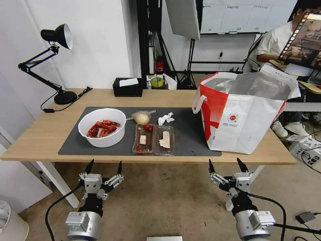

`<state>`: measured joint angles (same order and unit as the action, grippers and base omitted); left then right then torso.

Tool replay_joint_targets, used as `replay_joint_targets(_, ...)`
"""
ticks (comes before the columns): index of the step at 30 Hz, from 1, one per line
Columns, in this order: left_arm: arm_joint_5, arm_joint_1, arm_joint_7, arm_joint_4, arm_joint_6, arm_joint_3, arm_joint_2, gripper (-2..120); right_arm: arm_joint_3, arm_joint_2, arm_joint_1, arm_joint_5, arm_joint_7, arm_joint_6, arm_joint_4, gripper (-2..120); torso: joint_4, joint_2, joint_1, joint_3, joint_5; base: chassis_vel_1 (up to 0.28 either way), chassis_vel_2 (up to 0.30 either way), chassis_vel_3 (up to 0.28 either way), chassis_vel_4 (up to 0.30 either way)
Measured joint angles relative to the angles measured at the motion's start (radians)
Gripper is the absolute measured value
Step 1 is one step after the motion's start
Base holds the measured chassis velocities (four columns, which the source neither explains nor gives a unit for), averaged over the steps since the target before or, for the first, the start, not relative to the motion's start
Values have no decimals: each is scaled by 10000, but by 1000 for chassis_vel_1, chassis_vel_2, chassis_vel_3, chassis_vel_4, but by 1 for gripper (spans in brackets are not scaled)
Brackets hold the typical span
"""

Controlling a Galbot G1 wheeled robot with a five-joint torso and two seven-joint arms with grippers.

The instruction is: Pick up the trash from the table and place it into the takeout bag.

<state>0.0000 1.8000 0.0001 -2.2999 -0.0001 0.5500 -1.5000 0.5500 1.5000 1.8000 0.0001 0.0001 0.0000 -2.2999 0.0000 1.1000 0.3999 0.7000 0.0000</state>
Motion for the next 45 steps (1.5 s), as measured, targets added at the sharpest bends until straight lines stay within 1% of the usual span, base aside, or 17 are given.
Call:
replay_joint_targets(36, -33, -11, -15, -1, 9, 2, 13, 100, 3, -55, -22, 48, 0, -17, 0, 100, 1, 0, 0, 0, -1, 0, 0, 0, 0)
replay_joint_targets(37, -66, -23, -35, -8, 29, 6, 29, 100, 6, -139, -47, 131, -1, -63, -1, 100, -2, 1, -1, 0, 3, 0, 0, 0, 0)
replay_joint_targets(39, -584, -208, -374, -173, 463, 67, 282, 100, 126, -906, -402, 863, 0, -531, -49, 100, 2, 0, 0, 0, 2, 0, 0, 0, 0)
replay_joint_targets(40, -584, -208, -374, -173, 463, 67, 282, 100, 126, -906, -402, 863, 0, -531, -49, 100, 2, 0, 0, 0, 2, 0, 0, 0, 0)
replay_joint_targets(41, -1059, -389, -687, -319, 861, 124, 511, 100, 200, -1384, -620, 1317, 3, -823, -94, 100, 1, 0, 0, 0, 1, 0, 0, 0, 0)
replay_joint_targets(43, -1671, -614, -1095, -502, 1372, 200, 806, 100, 287, -1966, -885, 1877, 6, -1181, -144, 100, 1, 0, 1, 1, 0, 0, 0, 0, 0)
replay_joint_targets(44, -1671, -614, -1095, -502, 1372, 200, 806, 100, 287, -1966, -885, 1877, 6, -1181, -144, 100, 1, 0, 1, 1, 0, 0, 0, 0, 0)
replay_joint_targets(45, -2055, -750, -1341, -622, 1693, 245, 992, 100, 338, -2328, -1050, 2223, 7, -1401, -174, 100, 1, 0, 0, 2, 1, 0, 0, 0, 0)
